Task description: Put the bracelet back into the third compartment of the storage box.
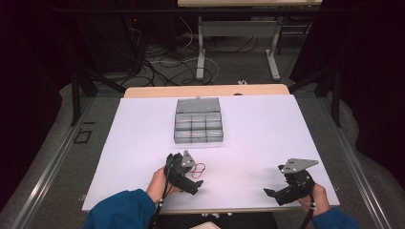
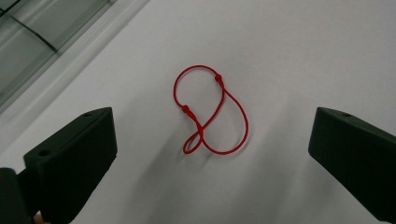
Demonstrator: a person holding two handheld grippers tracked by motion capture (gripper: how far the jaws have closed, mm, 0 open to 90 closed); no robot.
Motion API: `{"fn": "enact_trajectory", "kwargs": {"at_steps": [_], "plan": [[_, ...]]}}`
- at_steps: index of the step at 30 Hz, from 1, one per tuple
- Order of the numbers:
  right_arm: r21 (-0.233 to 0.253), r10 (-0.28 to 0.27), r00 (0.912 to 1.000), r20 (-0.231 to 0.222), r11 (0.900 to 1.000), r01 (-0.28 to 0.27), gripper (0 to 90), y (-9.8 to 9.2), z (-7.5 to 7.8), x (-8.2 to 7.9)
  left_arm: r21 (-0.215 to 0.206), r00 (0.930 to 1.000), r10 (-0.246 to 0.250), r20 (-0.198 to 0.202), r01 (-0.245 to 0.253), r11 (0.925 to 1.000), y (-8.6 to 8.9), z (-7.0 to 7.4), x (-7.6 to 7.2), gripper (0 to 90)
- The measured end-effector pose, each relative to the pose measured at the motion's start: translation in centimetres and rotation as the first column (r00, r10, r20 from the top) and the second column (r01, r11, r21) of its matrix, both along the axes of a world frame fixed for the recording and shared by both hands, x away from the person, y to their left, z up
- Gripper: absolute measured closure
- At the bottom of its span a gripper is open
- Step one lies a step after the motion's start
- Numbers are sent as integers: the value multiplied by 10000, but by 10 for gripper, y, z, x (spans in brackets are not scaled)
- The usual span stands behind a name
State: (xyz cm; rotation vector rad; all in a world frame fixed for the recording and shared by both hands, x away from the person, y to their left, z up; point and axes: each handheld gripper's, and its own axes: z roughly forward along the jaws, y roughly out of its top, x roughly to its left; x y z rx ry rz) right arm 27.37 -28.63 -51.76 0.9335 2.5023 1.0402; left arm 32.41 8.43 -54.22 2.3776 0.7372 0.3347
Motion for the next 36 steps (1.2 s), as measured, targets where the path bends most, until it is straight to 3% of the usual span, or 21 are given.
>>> {"fn": "enact_trajectory", "kwargs": {"at_steps": [3,5,6,7,8,11,16,20,28,36], "plan": [[64,-23,10000,60,10000,23,6,0,0,0,121,9999,22,-138,-21,9999,-3,-1,2,67],[22,23,10000,12,10000,-23,6,0,0,0,123,9995,-10,-309,14,9999,-4,-1,3,186],[22,23,10000,12,10000,-23,6,0,0,0,77,9996,100,-268,-98,9999,-5,-2,3,186],[18,-1,10000,16,10000,1,6,0,0,0,78,9995,162,-254,-160,9998,-6,-3,4,254],[18,-1,10000,16,10000,1,6,0,0,0,156,9993,116,-342,-111,9998,-7,-2,4,254],[1,65,10000,-67,10000,-65,8,-1,0,0,95,9992,155,-363,-151,9998,-8,-4,5,370],[53,15,10000,64,10000,-15,11,0,-1,1,4,9981,270,-549,-270,9996,-5,-5,7,467],[28,-61,9999,-91,10000,62,14,0,-1,0,-32,9952,250,-947,-254,9997,-2,-5,12,542],[40,-135,9999,-49,9999,135,14,1,-2,0,-148,9946,390,-959,-406,9991,2,-5,15,674],[-11,-18,9999,-168,10000,18,14,1,-1,0,-110,9972,107,-744,-116,9999,-1,-6,11,782]]}}
